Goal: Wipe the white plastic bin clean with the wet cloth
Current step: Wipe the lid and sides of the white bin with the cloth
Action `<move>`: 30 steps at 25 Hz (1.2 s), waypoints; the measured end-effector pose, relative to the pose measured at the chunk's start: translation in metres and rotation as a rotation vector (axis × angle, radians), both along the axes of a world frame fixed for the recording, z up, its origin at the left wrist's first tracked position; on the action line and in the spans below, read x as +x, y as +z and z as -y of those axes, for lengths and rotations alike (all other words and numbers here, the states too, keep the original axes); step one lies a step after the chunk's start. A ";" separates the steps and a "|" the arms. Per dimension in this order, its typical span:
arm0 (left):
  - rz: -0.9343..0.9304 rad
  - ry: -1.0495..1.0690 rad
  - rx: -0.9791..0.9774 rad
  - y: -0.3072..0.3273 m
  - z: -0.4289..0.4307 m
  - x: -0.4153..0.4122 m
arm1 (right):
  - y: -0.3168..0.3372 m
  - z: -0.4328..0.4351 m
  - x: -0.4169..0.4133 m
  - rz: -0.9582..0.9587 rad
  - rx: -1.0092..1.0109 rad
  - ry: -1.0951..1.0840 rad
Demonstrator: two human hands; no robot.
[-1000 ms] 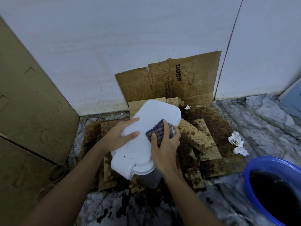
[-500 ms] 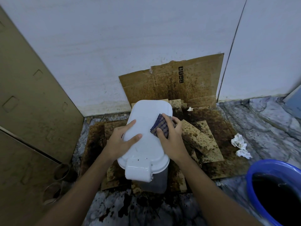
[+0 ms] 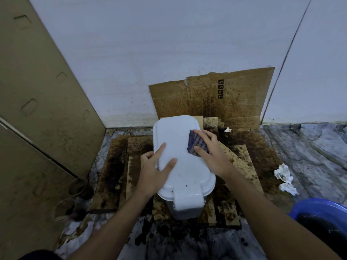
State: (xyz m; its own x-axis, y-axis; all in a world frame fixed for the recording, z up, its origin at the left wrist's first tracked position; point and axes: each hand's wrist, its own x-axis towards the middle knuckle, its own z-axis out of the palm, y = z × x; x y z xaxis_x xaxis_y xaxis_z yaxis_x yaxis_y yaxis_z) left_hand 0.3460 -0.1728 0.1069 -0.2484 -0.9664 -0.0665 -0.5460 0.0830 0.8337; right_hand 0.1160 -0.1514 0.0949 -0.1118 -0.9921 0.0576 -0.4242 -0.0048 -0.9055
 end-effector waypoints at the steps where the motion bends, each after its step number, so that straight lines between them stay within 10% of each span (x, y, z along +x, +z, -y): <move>1: 0.007 -0.002 -0.004 -0.001 -0.001 -0.001 | -0.001 -0.002 0.001 -0.006 0.009 -0.003; 17: -0.122 -0.029 0.120 -0.010 -0.001 -0.009 | -0.001 -0.052 0.020 -0.050 0.104 0.041; 30: -0.173 -0.017 0.163 0.000 -0.009 -0.010 | 0.002 -0.107 0.111 -0.778 0.062 -0.176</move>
